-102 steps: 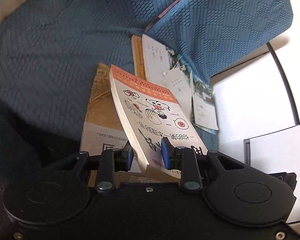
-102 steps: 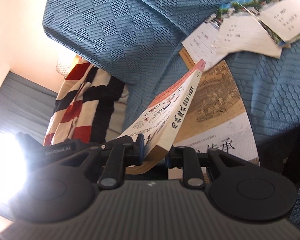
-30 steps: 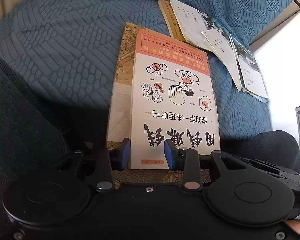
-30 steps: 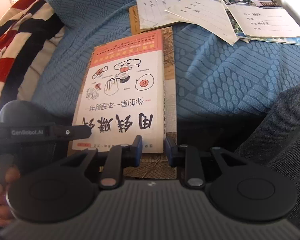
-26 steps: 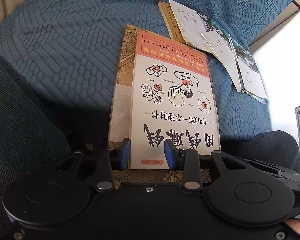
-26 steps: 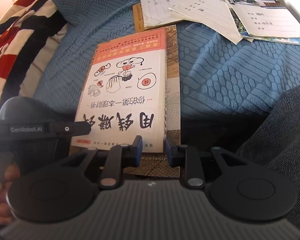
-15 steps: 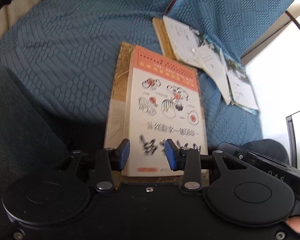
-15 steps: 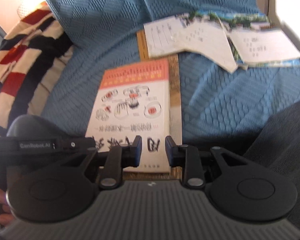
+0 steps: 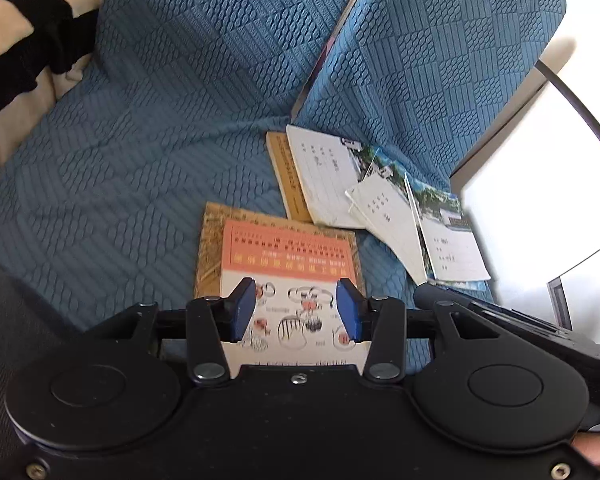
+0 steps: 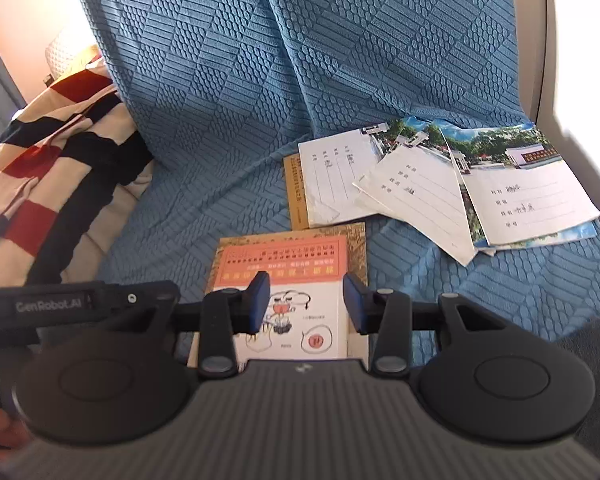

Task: Organize objects
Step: 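Move both tools toward the yellow book beneath the white papers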

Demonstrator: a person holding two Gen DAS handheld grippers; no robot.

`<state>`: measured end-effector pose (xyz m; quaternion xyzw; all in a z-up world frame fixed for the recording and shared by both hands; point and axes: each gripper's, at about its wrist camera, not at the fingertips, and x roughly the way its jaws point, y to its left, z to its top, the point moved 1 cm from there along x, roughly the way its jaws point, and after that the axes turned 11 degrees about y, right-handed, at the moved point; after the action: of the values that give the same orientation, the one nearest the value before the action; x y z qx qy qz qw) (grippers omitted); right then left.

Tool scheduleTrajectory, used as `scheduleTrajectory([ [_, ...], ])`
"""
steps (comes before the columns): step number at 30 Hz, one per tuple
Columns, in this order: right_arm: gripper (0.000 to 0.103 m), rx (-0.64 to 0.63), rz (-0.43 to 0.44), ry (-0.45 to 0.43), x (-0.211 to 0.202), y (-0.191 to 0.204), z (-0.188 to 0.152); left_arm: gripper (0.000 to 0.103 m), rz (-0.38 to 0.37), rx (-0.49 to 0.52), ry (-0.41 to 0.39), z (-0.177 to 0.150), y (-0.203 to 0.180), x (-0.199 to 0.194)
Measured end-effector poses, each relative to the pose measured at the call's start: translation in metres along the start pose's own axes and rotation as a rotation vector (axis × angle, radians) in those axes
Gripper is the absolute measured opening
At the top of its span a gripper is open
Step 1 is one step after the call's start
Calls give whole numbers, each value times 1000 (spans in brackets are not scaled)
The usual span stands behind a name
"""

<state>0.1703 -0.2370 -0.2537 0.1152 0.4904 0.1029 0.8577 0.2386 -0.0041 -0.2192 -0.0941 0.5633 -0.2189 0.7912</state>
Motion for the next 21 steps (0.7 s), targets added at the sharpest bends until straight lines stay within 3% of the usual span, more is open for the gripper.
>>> scheduleTrajectory([
  [13,43,-96,-110,18,73,8,49,38,-41,34,48,71,6,79],
  [18,56,-134,-134,32,103,11,70,31,-46,43,91,100,12,114],
  [21,57,-170,-157,38,121,14,78,30,-41,56,113,114,17,132],
])
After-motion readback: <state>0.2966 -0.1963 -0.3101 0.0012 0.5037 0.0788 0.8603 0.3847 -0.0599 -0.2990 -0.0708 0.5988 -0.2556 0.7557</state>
